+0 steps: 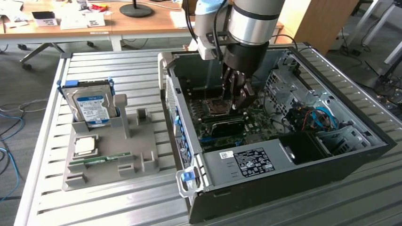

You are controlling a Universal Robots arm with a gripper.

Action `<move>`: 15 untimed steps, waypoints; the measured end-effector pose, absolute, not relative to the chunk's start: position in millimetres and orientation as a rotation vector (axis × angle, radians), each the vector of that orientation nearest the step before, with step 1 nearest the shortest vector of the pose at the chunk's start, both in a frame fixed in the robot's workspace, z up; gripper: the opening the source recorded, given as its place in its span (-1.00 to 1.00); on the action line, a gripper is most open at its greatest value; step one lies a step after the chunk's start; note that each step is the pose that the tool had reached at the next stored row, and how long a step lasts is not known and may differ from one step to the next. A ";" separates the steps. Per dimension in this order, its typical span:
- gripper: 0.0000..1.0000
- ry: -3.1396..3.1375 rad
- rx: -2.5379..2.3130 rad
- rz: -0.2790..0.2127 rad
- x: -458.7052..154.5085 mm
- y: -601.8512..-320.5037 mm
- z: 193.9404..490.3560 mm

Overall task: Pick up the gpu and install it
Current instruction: 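Press down on the gpu until it lock into place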

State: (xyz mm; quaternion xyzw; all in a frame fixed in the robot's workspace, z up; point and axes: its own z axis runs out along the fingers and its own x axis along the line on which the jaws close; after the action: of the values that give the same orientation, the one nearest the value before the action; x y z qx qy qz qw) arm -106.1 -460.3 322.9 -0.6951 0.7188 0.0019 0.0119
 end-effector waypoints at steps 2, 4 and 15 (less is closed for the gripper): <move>0.04 2.241 -2.167 0.006 -106.1 -460.3 322.9; 0.04 2.241 -2.167 0.006 -106.1 -460.3 322.9; -0.24 2.241 -2.167 0.006 -106.1 -460.3 322.9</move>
State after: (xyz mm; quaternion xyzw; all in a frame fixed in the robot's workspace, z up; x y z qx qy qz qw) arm -106.1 -460.3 322.9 -0.6951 0.7188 0.0019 0.0119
